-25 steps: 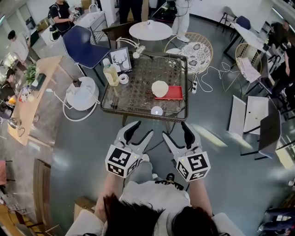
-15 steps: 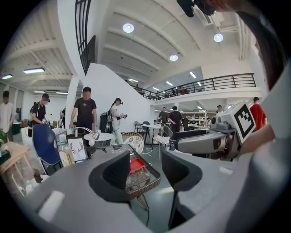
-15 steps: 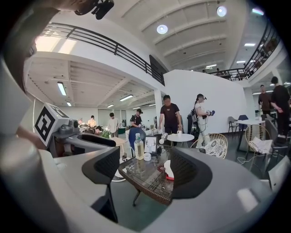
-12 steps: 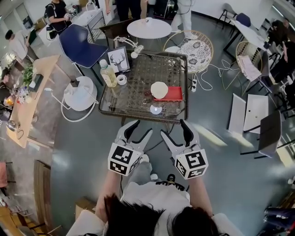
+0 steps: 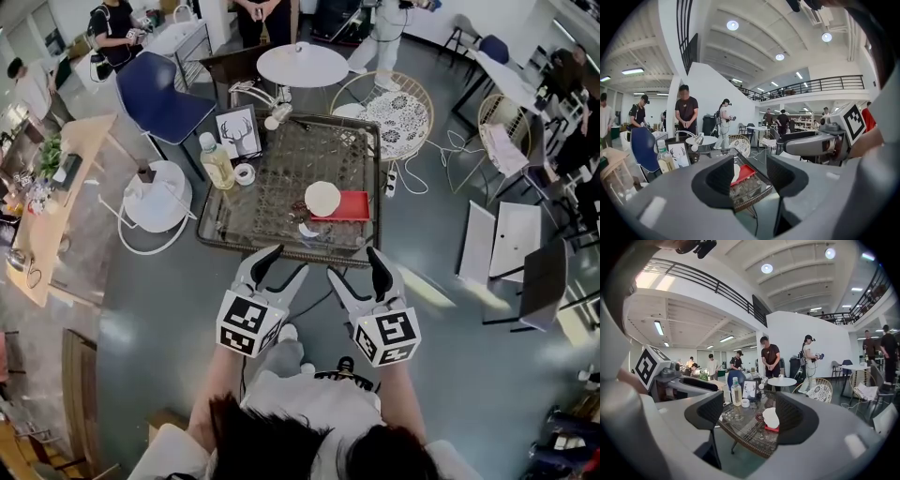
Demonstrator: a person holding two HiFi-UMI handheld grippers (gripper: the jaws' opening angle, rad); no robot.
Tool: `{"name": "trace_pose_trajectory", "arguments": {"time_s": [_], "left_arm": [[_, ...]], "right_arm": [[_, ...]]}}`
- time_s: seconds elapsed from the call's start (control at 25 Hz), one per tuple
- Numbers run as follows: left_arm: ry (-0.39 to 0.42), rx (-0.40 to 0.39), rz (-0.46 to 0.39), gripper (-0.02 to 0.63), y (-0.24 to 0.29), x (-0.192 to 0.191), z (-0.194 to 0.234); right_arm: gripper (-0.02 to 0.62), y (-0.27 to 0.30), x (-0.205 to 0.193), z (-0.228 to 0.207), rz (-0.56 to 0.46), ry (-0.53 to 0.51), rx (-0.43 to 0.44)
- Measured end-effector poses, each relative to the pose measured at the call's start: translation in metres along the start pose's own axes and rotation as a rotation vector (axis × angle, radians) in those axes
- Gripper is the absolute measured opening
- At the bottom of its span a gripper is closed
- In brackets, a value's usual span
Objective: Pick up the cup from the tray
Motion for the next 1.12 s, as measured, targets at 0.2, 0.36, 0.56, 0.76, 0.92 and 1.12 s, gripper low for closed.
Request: {"name": "trace_pose_trajectory", "arguments": {"time_s": [0.2, 0.36, 0.56, 0.76, 0.92, 1.12], "left_arm": [[0.009, -0.006, 0.023, 0.198, 0.010, 0.001, 0.018], [0.021, -0.015, 0.023, 0.198, 0.020, 0.003, 0.028], [0.016, -0.024, 0.011, 0.198, 0.032, 0.003, 0.047], [0.026, -0.052, 0.024, 0.198, 0.042, 0.002, 0.066], [0.048, -0.063, 0.040, 0.198, 0.050, 0.001, 0.075], [0.083, -0.096, 0.073, 0.198, 0.060, -0.005, 0.080]], "right_arm": [[0.347, 0.013, 0.007, -0.003, -0.008, -0.014, -0.033], [0.348, 0.028, 0.012, -0.006, -0.004, -0.031, -0.026], [0.348, 0.045, 0.016, -0.010, -0.016, -0.029, -0.035], [0.370, 0.062, 0.015, -0.010, -0.004, -0.015, -0.039], [0.388, 0.069, 0.017, -0.013, -0.006, -0.011, -0.048], [0.396, 0.075, 0.018, -0.021, -0.003, -0.015, -0.069]]}}
Point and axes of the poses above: the fingertips, and each gripper's own axes: y forward along the fingers, z to its left, x out of its top, the point moved 5 cm from there along -y, backward along the fingers, and after that the axes turned 3 degrees about y, right-handed, at the moved point
